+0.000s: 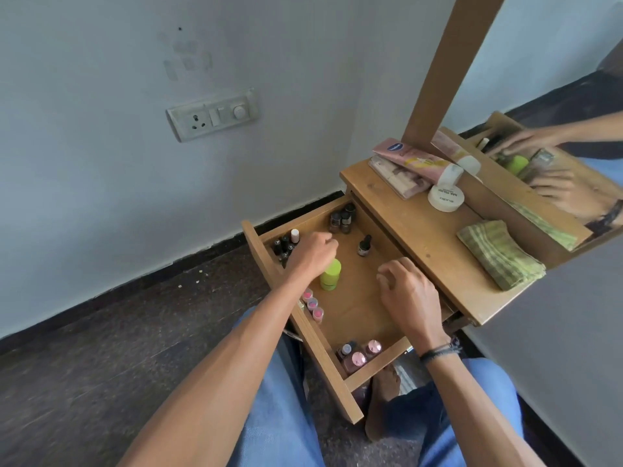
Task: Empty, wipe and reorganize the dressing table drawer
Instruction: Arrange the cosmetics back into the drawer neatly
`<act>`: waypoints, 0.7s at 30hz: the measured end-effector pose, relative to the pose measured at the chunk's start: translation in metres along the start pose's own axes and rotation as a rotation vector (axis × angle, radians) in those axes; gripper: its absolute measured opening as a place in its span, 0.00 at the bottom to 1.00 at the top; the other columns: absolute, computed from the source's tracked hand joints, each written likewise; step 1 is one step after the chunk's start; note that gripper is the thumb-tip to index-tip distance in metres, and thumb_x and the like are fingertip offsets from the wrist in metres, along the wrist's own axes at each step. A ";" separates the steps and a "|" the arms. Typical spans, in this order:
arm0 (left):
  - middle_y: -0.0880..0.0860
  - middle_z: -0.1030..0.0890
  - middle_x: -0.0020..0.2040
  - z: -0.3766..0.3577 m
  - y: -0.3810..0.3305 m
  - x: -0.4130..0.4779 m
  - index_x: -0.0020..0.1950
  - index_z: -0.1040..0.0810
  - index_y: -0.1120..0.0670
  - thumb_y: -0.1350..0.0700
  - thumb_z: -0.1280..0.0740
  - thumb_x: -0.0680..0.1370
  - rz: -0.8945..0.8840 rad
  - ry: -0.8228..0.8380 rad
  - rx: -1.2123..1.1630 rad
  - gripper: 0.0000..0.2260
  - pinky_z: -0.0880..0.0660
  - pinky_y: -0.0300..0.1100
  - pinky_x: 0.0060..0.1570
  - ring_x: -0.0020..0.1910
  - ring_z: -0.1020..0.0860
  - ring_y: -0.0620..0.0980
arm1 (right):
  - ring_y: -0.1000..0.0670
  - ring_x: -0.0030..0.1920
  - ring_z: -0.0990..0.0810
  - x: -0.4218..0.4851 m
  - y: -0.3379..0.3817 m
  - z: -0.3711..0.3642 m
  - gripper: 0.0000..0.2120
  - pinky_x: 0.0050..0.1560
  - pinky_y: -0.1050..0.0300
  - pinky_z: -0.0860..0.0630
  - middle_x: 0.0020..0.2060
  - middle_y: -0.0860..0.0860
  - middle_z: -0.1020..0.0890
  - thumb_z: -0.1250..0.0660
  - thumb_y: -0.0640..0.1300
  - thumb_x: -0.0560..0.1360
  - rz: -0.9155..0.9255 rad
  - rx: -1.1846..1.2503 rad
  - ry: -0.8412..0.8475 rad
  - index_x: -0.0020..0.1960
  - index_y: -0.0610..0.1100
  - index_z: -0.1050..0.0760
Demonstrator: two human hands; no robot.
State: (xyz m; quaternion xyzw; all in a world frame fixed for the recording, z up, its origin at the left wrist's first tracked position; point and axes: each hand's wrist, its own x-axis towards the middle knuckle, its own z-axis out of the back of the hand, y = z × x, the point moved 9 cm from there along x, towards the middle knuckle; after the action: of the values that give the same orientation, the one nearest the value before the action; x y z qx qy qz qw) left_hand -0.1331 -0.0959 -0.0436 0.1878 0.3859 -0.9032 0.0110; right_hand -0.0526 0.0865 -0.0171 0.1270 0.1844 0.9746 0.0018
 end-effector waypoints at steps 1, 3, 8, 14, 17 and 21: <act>0.58 0.24 0.70 -0.002 0.000 0.006 0.71 0.25 0.58 0.53 0.42 0.84 0.033 0.008 -0.003 0.18 0.29 0.49 0.61 0.63 0.23 0.55 | 0.52 0.43 0.20 -0.006 -0.005 -0.003 0.02 0.40 0.59 0.24 0.49 0.54 0.20 0.30 0.41 0.78 -0.020 0.010 0.026 0.50 0.47 0.20; 0.59 0.23 0.68 -0.010 0.005 0.018 0.69 0.25 0.57 0.54 0.40 0.82 0.119 0.027 -0.042 0.18 0.27 0.52 0.62 0.63 0.23 0.58 | 0.52 0.42 0.20 -0.013 -0.011 -0.009 0.03 0.41 0.60 0.24 0.49 0.54 0.20 0.30 0.42 0.78 -0.036 0.036 0.083 0.51 0.47 0.20; 0.55 0.30 0.75 -0.030 0.016 0.037 0.78 0.34 0.54 0.56 0.35 0.79 0.233 0.037 -0.223 0.27 0.32 0.54 0.71 0.72 0.30 0.56 | 0.50 0.46 0.20 -0.005 -0.014 -0.025 0.06 0.44 0.58 0.23 0.54 0.53 0.20 0.33 0.47 0.80 -0.056 0.049 0.165 0.55 0.48 0.21; 0.52 0.27 0.74 -0.037 0.016 0.054 0.76 0.29 0.53 0.58 0.33 0.79 0.218 0.019 -0.375 0.24 0.35 0.51 0.74 0.72 0.29 0.52 | 0.51 0.45 0.20 -0.005 -0.013 -0.030 0.05 0.42 0.55 0.21 0.53 0.53 0.20 0.34 0.47 0.80 -0.058 0.070 0.168 0.53 0.48 0.22; 0.51 0.20 0.64 -0.026 0.016 0.058 0.66 0.20 0.54 0.59 0.33 0.78 0.206 -0.065 -0.325 0.16 0.30 0.48 0.68 0.63 0.24 0.52 | 0.52 0.43 0.21 -0.009 -0.019 -0.026 0.04 0.39 0.59 0.26 0.50 0.53 0.19 0.34 0.47 0.80 -0.100 0.088 0.141 0.52 0.48 0.22; 0.52 0.19 0.55 -0.009 0.017 0.057 0.54 0.17 0.51 0.60 0.34 0.78 0.185 -0.206 -0.217 0.09 0.27 0.51 0.64 0.60 0.23 0.56 | 0.51 0.42 0.21 -0.008 -0.021 -0.027 0.04 0.37 0.59 0.29 0.48 0.53 0.20 0.35 0.47 0.80 -0.107 0.085 0.145 0.51 0.48 0.22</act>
State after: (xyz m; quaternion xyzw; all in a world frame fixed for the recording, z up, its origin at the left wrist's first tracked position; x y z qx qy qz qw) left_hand -0.1802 -0.0942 -0.0805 0.1267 0.4590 -0.8659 0.1536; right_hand -0.0522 0.0961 -0.0514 0.0459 0.2316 0.9711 0.0353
